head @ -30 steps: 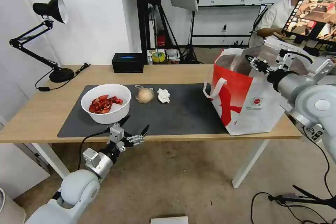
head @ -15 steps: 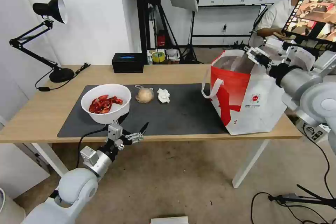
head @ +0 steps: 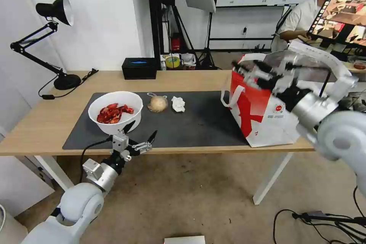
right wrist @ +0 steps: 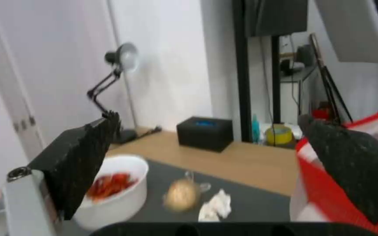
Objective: Pick up the trash from the table and place it into the takeout bag.
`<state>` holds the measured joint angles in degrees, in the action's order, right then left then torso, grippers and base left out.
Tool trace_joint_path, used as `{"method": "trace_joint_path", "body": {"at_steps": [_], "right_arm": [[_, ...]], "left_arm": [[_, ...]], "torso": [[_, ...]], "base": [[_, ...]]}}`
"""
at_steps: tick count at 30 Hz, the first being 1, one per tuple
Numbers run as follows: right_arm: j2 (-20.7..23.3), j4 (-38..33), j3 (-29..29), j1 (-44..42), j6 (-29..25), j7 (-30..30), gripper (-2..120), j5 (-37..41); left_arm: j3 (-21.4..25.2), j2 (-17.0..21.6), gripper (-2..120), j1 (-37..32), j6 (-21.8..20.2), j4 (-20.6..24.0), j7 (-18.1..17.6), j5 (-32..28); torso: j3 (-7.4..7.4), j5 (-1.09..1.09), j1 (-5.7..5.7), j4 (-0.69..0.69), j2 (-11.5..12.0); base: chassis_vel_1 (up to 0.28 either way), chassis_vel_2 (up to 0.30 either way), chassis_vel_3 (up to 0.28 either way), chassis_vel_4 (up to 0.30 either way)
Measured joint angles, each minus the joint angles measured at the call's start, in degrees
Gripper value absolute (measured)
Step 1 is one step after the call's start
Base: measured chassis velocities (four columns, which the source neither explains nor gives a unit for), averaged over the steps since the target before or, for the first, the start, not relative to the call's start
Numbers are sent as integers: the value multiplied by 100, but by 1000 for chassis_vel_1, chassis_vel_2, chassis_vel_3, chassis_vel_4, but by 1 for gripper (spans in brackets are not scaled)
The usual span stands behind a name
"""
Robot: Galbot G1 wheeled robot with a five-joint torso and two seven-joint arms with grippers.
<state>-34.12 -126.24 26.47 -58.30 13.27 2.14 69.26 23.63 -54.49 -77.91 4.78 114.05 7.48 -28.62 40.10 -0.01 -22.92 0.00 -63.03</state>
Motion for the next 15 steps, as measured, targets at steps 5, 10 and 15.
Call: {"method": "trace_joint_path", "body": {"at_steps": [5, 10, 15], "right_arm": [[-251, -281, 207, -1168, -275, 74, 100, -771], [-619, -370, 215, -1771, -529, -178, 100, -1208], [-1044, -254, 110, -2449, -850, -470, 100, -1836]], "left_arm": [[444, -179, 100, -418, 201, -36, 97, 39], [708, -311, 100, -726, 366, -72, 213, 83], [996, -463, 100, -1097, 510, -104, 351, 117]], "torso": [[0, 2, 0, 0, 0], [0, 1, 1, 0, 0], [0, 1, 1, 0, 0]], "base": [[0, 0, 0, 0], [0, 0, 0, 0], [0, 0, 0, 0]]}}
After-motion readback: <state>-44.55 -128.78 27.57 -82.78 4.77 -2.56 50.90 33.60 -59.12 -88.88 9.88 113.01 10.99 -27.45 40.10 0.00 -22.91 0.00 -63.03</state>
